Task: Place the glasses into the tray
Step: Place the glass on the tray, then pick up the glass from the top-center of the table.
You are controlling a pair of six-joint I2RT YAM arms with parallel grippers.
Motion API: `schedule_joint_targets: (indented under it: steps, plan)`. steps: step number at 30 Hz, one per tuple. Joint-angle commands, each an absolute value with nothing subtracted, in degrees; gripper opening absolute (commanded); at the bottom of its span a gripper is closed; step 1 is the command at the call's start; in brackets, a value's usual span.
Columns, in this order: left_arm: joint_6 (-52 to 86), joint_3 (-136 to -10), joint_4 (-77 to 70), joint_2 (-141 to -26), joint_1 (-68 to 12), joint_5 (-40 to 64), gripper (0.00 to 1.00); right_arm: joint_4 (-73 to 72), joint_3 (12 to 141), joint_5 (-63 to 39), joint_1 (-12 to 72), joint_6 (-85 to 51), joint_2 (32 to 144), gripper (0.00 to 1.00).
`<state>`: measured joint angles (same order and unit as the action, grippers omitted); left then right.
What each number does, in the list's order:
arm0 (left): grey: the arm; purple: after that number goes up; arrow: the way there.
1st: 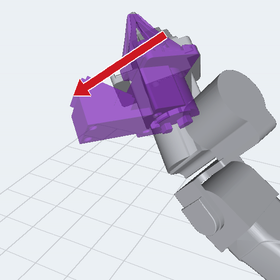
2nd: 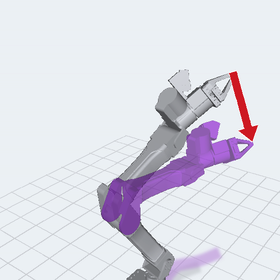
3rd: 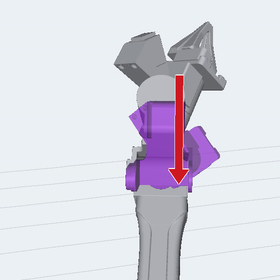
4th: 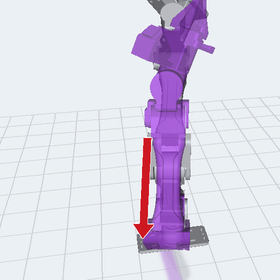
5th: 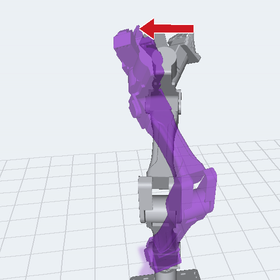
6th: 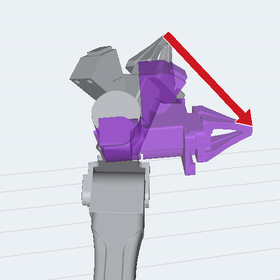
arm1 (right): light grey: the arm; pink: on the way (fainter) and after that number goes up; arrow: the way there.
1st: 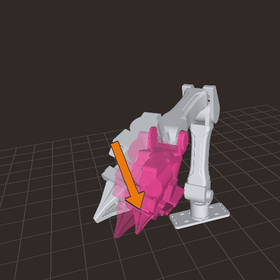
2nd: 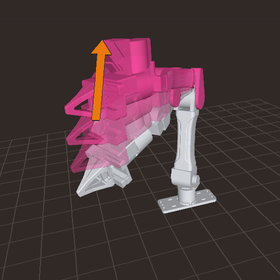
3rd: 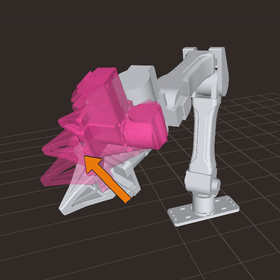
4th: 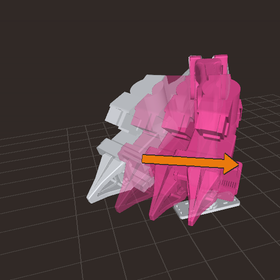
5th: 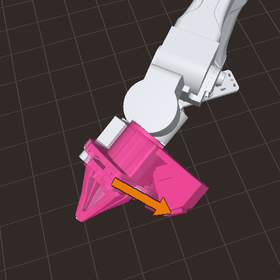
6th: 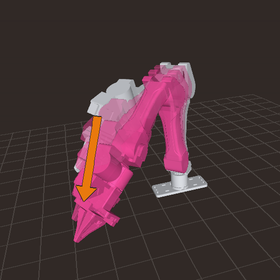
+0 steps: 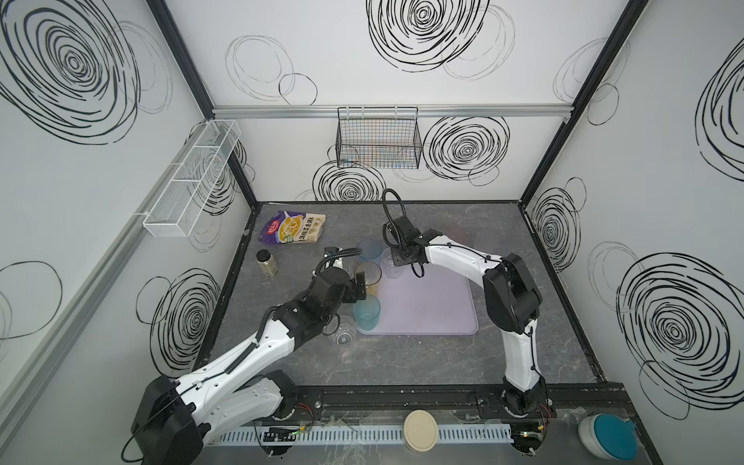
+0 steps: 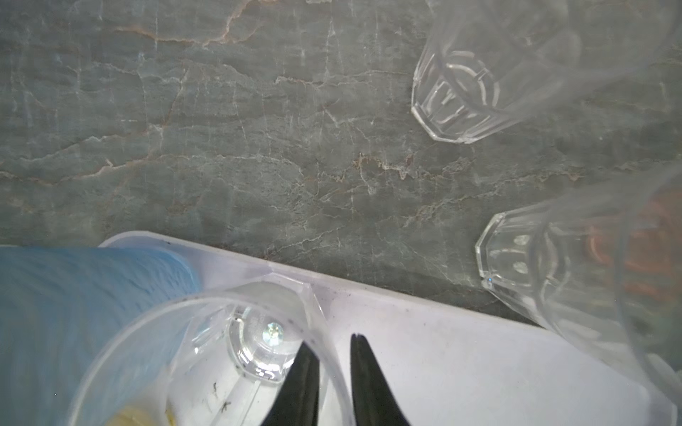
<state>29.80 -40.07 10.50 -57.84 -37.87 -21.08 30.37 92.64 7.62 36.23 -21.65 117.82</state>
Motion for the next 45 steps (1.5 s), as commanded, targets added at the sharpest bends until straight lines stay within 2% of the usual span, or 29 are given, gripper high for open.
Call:
schedule_joint_targets:
  steps: [1, 6, 11, 19, 23, 26, 38, 45]
  plan:
    - [30.16, -40.35, 10.54, -56.02, -37.71, -22.54, 0.98, 32.11, 94.33, 10.28, 35.95, -20.90, 117.61, 0.25]
    - [30.28, -39.97, 10.92, -54.93, -37.44, -23.43, 0.98, 32.37, 93.70, 11.42, 35.87, -20.86, 114.03, 0.27]
    - [30.34, -40.31, 11.86, -54.33, -37.16, -23.50, 0.97, 30.41, 89.98, 7.85, 33.30, -22.24, 106.13, 0.33]
    - [30.03, -40.60, 11.51, -53.84, -37.94, -25.48, 0.98, 22.02, 74.18, 4.24, 19.13, -27.36, 93.36, 0.43]
    - [31.34, -39.16, 10.02, -54.55, -39.67, -25.15, 0.98, 18.36, 68.26, -2.09, 11.68, -29.04, 90.68, 0.46]
    - [31.23, -38.94, 9.28, -55.43, -40.97, -25.57, 0.98, 15.27, 65.76, -7.00, 9.22, -29.27, 90.69, 0.47]
    - [30.52, -36.92, 9.04, -54.46, -40.87, -26.75, 0.97, 15.29, 72.59, -9.31, 11.75, -31.24, 99.91, 0.52]
    - [30.06, -36.47, 8.68, -54.95, -40.52, -26.35, 0.97, 14.90, 76.35, -10.59, 12.12, -32.16, 105.31, 0.50]
